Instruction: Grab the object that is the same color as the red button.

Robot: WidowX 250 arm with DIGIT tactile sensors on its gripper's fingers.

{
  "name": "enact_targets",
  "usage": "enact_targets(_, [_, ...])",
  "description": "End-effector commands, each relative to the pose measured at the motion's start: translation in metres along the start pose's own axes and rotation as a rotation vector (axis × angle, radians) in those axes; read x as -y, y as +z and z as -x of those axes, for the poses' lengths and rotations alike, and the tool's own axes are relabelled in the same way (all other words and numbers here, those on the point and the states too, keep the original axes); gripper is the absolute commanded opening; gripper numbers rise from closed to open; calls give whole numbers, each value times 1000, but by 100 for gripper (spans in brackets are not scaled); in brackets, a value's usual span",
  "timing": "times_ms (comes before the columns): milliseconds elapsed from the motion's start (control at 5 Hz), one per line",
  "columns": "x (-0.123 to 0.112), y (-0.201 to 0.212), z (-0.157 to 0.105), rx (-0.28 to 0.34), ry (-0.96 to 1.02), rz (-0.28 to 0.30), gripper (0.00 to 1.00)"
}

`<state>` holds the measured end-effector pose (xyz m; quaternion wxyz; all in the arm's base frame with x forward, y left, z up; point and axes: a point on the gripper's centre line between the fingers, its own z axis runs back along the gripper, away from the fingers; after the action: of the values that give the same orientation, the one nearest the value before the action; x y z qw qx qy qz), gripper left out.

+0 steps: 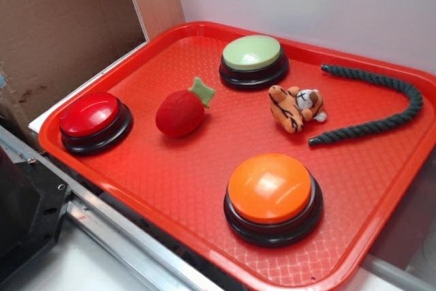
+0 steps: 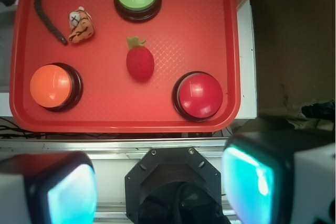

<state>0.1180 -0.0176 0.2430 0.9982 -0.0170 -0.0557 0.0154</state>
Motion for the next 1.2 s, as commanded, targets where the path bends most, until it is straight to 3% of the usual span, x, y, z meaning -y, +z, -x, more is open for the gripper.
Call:
enact_targets(0, [0,0,0,0,0,0,100])
enact_targets(200, [1,-8,-33,-85,54,-1,100])
enact_targets(400, [8,-28,-67,-130,-8,-17,100])
enact_targets(600, [13,-67,-85,-213,-68,-56,100])
enact_targets(800, [12,-118,-76,-323,-114,-51,100])
enact_targets(1000, [7,-156,-66,-378,-118,-55,100])
